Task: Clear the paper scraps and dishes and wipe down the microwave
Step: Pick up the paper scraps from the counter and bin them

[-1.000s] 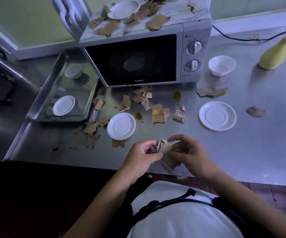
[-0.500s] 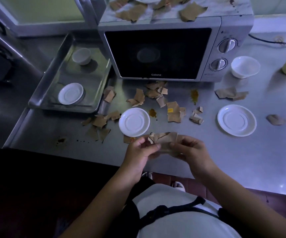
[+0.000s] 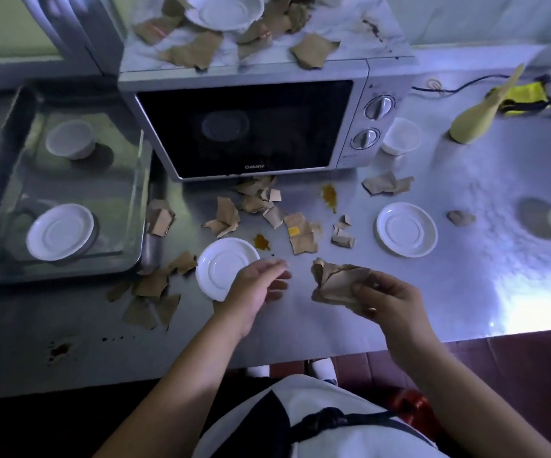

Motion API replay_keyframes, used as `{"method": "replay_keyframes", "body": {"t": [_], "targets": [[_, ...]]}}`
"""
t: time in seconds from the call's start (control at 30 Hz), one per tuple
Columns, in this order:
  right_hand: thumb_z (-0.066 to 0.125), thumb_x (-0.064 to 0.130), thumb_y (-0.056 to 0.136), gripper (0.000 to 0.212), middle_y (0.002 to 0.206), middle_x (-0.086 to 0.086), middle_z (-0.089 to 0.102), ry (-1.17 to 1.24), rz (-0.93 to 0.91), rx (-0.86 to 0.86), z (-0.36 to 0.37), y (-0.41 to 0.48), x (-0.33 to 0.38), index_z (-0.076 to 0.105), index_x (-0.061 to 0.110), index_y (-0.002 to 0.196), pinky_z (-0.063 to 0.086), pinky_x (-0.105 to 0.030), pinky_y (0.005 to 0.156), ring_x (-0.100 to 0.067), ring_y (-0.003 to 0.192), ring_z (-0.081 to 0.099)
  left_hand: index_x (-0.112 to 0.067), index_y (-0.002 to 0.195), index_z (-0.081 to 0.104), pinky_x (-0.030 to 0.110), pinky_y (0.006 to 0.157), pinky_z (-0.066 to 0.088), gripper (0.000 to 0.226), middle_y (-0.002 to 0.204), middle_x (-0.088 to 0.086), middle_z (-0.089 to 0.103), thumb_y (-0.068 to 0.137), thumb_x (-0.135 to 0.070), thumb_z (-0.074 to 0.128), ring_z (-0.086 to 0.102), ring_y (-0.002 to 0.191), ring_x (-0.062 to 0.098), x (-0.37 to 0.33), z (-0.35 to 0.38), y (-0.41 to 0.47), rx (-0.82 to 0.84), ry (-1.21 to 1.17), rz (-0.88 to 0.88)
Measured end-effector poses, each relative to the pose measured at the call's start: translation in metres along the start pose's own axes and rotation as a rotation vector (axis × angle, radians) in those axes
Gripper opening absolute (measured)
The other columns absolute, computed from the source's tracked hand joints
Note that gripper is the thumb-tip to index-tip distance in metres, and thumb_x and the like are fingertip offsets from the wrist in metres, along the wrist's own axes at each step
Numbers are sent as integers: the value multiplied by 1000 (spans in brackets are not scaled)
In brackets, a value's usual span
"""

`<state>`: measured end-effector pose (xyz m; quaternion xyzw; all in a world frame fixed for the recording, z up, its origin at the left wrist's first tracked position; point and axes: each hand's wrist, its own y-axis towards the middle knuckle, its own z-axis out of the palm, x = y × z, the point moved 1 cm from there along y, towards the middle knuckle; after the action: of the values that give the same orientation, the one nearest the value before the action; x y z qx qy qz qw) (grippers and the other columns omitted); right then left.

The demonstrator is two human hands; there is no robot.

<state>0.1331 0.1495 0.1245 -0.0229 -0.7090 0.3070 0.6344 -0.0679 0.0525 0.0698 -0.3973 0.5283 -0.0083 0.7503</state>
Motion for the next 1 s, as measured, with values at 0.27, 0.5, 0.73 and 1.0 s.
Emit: {"method": "replay_keyframes", "body": {"t": [0.27,0.5,0.73,1.0], "targets": [[64,-7,87,28,88,-8,78,68,62,-286,-24,-38,-24,79,16,92,59,-37,66,-19,75,74,-22,107,66,32,83,51,22,109,-1,68,86,-18,66,62,101,23,-42,13,105,6,1069,375],[62,-3,90,26,100,-14,76,201,72,-509,-60,-72,-31,75,10,108,57,-33,57,-30,85,74,-19,131,51,42,101,44,58,135,10,41,79,-19,77,45,123,33,-69,53,171,132,1606,361],[64,-4,88,26,89,-12,77,276,72,-523,-52,-92,-43,80,16,90,56,-27,55,-21,74,75,-19,120,58,38,103,35,49,129,12,47,78,-37,73,38,122,34,-65,54,190,99,1838,397],[63,-2,90,23,92,-10,77,249,88,-474,-37,-83,-39,77,14,100,57,-38,68,-17,71,72,-24,83,65,28,65,46,11,81,0,67,86,-13,68,60,75,19,-71,30,117,254,968,406]]}}
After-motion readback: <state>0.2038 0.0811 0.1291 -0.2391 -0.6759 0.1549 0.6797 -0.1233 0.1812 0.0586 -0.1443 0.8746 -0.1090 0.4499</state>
